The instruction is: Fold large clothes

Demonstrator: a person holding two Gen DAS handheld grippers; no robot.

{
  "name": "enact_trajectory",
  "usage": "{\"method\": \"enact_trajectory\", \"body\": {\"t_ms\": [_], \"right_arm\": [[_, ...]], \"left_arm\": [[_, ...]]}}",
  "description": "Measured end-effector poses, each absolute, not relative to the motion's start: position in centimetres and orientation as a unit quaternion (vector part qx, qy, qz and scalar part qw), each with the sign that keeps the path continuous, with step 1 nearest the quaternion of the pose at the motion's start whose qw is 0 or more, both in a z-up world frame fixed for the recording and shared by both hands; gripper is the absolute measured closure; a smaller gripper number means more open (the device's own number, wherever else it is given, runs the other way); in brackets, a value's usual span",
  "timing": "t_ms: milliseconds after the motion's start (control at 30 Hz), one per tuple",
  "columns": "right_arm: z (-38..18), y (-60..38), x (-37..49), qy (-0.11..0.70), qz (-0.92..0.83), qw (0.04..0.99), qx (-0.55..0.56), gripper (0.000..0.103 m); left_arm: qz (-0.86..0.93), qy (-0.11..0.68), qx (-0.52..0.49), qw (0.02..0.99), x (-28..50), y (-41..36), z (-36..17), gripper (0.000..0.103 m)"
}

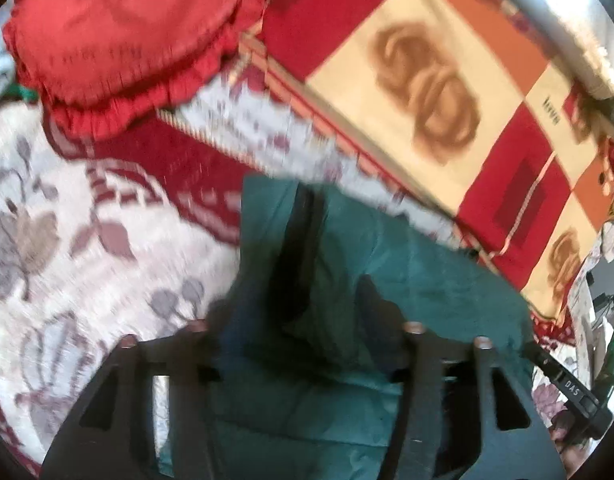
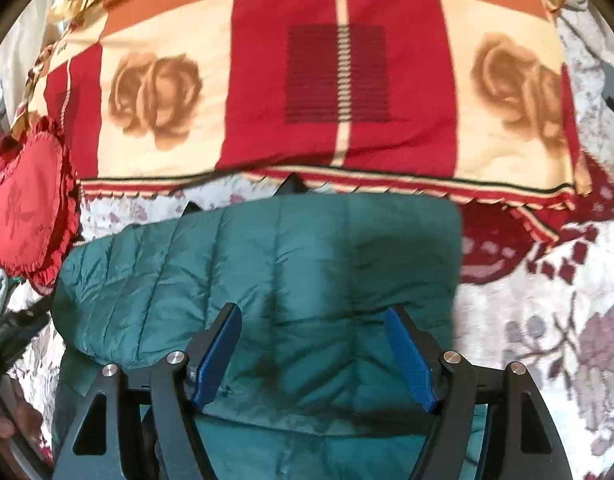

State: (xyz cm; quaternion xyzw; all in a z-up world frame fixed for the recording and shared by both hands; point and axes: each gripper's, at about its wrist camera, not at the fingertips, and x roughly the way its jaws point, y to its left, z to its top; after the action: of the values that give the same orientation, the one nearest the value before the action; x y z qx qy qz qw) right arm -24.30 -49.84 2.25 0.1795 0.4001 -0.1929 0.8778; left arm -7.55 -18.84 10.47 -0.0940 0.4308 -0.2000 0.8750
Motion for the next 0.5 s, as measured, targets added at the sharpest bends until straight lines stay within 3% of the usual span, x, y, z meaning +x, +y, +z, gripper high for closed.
{"method": "enact_trajectory", "body": {"t_ms": [33, 200, 500], "right_arm": [[2.5, -50.1, -24.5, 0.399, -0.193, 0.878, 0.181, 0.031], [2.5, -49.1, -23.0, 0.400, -0.181, 0.880, 0.180, 0.031], [-0.9, -46.6, -17.6, 0.421, -0.188, 0.881, 0.107, 0.031]], "left_arm": [[-0.201, 0.419, -0.089, 0.881, -7.8, -19.0, 11.1, 0.035], [-0.202, 0.402, -0.051, 0.892, -8.0, -21.0, 12.1, 0.035], [-0.153, 0.455, 0.033, 0.877, -4.0, -24.2, 6.7, 0.033]]}}
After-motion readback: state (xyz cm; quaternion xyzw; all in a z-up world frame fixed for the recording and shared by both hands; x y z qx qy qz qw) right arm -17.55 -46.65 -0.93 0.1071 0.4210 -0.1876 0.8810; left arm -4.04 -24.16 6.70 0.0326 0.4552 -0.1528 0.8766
